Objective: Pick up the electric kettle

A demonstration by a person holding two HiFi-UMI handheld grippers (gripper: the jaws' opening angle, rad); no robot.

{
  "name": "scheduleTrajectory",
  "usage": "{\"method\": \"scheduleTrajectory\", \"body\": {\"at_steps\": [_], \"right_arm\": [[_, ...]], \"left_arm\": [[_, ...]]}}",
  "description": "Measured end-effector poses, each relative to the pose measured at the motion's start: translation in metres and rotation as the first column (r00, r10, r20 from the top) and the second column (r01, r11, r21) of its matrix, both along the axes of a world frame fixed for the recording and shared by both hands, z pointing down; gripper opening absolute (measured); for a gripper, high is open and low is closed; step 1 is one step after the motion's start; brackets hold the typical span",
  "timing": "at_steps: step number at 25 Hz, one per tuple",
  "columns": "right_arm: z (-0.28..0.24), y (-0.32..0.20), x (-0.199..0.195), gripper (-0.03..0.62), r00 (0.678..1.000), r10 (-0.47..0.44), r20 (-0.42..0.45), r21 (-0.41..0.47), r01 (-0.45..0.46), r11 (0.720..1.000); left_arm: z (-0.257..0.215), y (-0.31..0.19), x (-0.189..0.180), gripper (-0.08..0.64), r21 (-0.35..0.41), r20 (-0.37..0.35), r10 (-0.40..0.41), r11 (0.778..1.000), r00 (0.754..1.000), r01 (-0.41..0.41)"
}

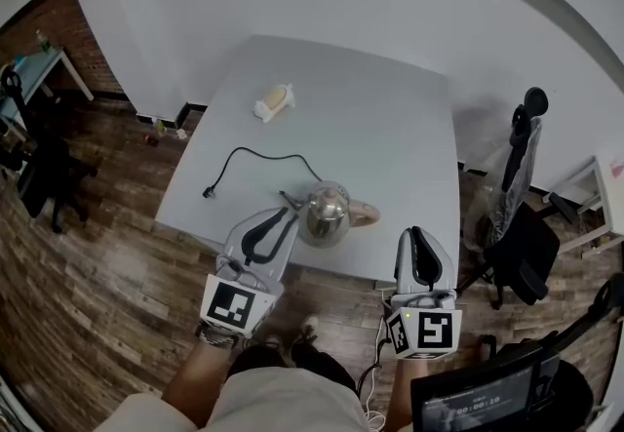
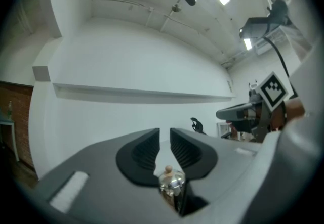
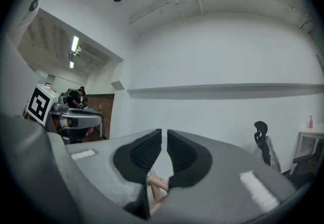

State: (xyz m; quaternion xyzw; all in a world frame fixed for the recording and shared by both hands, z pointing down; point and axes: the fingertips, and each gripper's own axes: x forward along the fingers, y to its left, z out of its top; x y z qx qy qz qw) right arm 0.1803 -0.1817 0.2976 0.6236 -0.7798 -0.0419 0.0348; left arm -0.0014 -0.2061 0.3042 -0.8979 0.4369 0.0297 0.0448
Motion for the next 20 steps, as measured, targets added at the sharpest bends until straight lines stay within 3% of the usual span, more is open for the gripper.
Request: {"method": "scheduleTrajectory", "body": {"at_steps": [20], "right_arm": [[0.027, -0.002, -0.024, 0.075, 0.993, 0.112, 0.029, -0.035, -0.111, 0.993]], "left_arm": [[0.024, -0.013, -0.025, 0.089, -0.032, 0.026, 0.07, 0.997, 0.997, -0.069]]}}
